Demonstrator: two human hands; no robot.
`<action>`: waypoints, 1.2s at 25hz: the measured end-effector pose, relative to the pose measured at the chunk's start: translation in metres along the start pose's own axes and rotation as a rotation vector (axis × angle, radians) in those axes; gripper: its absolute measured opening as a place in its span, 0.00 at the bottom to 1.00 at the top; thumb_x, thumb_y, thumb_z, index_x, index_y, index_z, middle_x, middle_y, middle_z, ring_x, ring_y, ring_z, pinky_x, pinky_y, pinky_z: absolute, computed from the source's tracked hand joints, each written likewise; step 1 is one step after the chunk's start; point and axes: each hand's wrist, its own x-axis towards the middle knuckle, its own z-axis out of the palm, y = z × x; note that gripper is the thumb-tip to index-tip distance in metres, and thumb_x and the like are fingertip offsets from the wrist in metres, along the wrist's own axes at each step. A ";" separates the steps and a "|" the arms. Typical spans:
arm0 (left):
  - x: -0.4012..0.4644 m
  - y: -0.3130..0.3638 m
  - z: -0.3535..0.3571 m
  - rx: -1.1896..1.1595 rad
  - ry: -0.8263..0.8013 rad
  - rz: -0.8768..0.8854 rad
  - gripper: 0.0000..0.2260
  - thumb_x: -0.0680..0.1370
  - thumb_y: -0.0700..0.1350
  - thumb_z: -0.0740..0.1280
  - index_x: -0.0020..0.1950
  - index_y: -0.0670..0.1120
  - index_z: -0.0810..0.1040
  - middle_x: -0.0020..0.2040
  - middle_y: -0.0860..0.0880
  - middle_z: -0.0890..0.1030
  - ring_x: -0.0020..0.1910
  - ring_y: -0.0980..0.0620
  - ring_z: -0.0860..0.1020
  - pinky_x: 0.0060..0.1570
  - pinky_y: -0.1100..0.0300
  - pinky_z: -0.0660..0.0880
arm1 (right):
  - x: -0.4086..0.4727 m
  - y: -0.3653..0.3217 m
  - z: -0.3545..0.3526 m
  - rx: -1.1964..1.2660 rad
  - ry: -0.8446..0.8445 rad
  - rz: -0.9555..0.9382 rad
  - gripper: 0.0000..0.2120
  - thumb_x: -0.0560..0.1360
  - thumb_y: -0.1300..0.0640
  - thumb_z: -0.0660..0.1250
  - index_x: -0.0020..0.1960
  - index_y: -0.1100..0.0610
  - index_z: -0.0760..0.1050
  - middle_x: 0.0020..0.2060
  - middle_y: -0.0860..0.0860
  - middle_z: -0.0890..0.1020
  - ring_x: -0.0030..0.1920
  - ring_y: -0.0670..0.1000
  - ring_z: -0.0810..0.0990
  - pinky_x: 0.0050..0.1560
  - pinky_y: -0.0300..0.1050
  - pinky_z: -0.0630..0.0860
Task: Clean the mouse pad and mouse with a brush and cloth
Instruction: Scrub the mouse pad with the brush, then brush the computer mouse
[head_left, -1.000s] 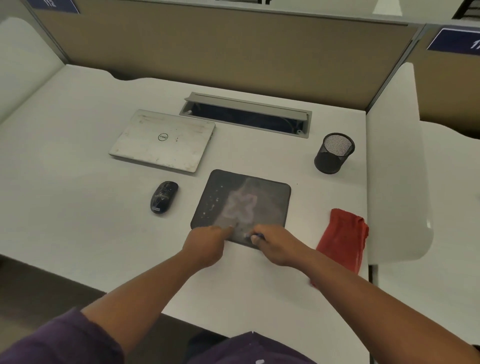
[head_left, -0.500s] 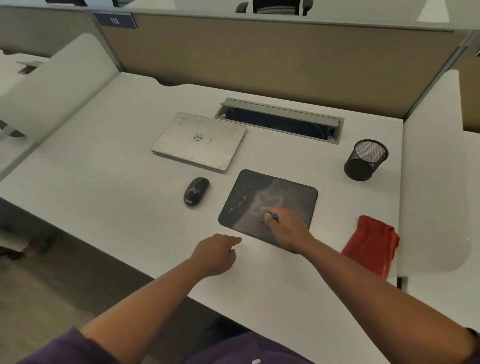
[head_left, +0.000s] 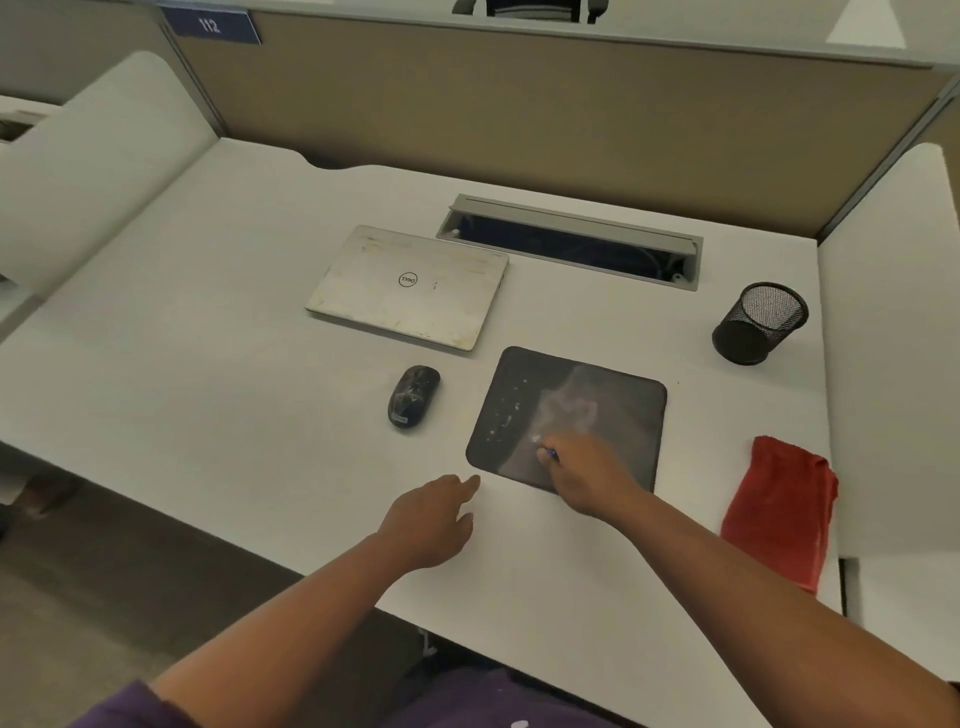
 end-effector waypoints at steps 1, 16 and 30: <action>0.002 -0.010 -0.001 0.013 0.008 0.005 0.26 0.84 0.54 0.55 0.82 0.55 0.57 0.62 0.51 0.74 0.59 0.49 0.76 0.51 0.57 0.72 | 0.003 -0.005 0.001 -0.032 -0.042 0.031 0.15 0.82 0.51 0.57 0.38 0.55 0.71 0.36 0.52 0.77 0.38 0.56 0.76 0.37 0.48 0.70; 0.011 -0.121 -0.029 -0.239 0.232 0.109 0.06 0.80 0.52 0.64 0.53 0.56 0.80 0.41 0.57 0.73 0.40 0.55 0.75 0.40 0.59 0.69 | 0.026 -0.105 0.030 0.632 0.192 0.237 0.04 0.75 0.52 0.64 0.41 0.48 0.74 0.32 0.46 0.83 0.31 0.45 0.76 0.33 0.41 0.71; 0.060 -0.165 -0.041 -0.538 0.463 -0.089 0.47 0.61 0.71 0.75 0.73 0.51 0.68 0.50 0.57 0.73 0.50 0.54 0.72 0.56 0.55 0.72 | 0.089 -0.121 0.036 0.717 0.282 0.192 0.05 0.75 0.56 0.73 0.45 0.46 0.83 0.36 0.42 0.82 0.35 0.40 0.76 0.37 0.32 0.74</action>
